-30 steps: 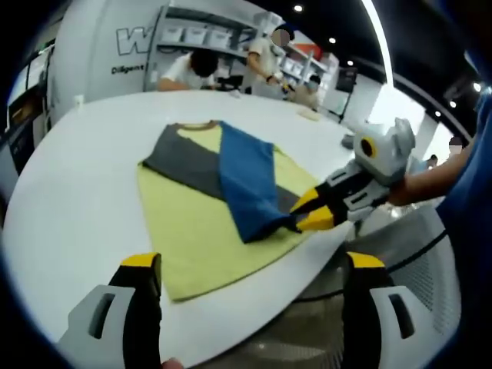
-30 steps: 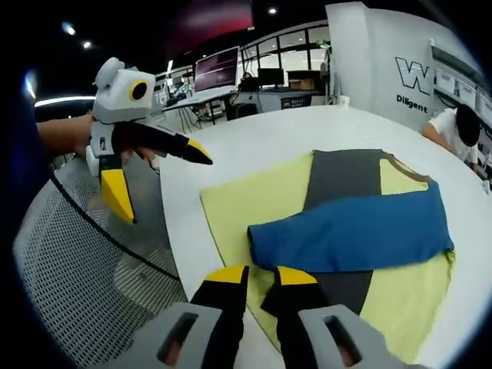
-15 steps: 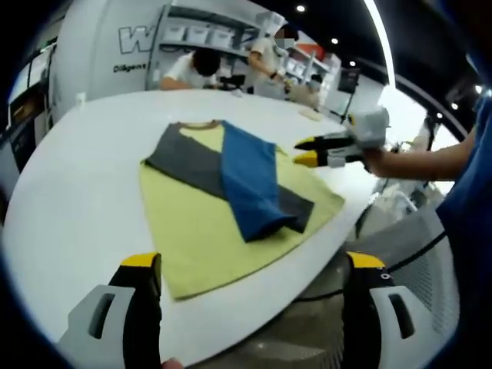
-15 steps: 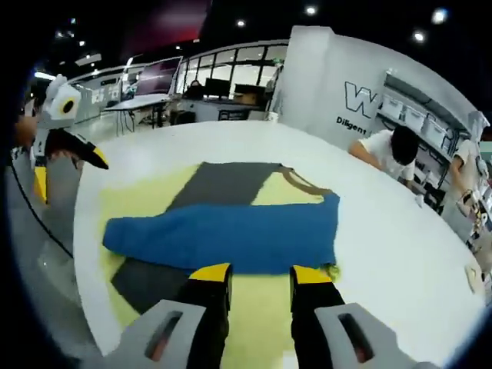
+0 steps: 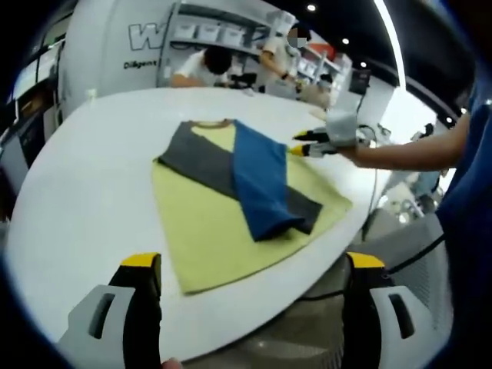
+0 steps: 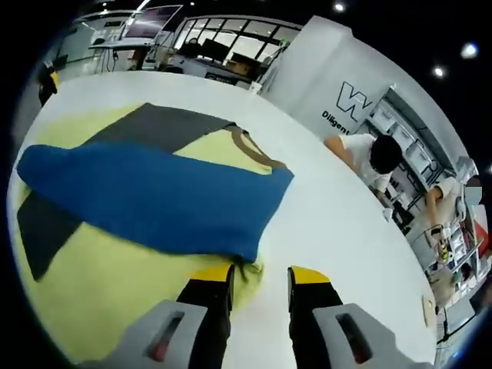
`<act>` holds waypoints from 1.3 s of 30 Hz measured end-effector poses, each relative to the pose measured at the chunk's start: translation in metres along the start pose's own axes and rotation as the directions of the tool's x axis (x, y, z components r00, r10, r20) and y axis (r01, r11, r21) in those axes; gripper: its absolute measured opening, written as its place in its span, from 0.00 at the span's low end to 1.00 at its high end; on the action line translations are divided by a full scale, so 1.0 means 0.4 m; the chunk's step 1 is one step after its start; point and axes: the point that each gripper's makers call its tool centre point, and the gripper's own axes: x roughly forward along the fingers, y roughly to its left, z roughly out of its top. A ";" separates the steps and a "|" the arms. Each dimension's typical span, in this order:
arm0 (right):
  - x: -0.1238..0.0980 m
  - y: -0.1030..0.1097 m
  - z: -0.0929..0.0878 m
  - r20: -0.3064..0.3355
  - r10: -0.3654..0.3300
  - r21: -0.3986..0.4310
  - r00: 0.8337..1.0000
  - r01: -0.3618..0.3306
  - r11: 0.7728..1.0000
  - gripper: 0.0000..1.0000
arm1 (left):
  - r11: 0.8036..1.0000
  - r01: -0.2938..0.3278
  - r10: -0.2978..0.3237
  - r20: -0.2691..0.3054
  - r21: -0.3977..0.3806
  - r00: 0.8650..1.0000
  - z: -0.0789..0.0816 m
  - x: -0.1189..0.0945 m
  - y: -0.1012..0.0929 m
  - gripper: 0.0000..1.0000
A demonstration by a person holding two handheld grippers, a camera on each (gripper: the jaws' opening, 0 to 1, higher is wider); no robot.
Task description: Fold the garment on the visible template until the final outline fits inside the template.
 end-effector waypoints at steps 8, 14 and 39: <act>0.008 -0.021 0.026 0.075 -0.002 0.143 0.997 -0.009 0.990 0.00 | 0.999 -0.025 0.026 0.013 -0.029 1.000 0.005 0.001 -0.005 0.96; 0.004 -0.038 0.010 0.093 -0.009 0.414 0.996 -0.031 0.910 0.00 | 0.999 -0.026 0.026 0.010 -0.034 1.000 0.007 0.012 -0.018 0.96; -0.050 -0.084 -0.006 0.157 -0.064 0.522 0.985 -0.028 0.852 0.00 | 0.998 -0.029 0.031 0.046 -0.050 0.998 0.018 0.004 -0.017 0.96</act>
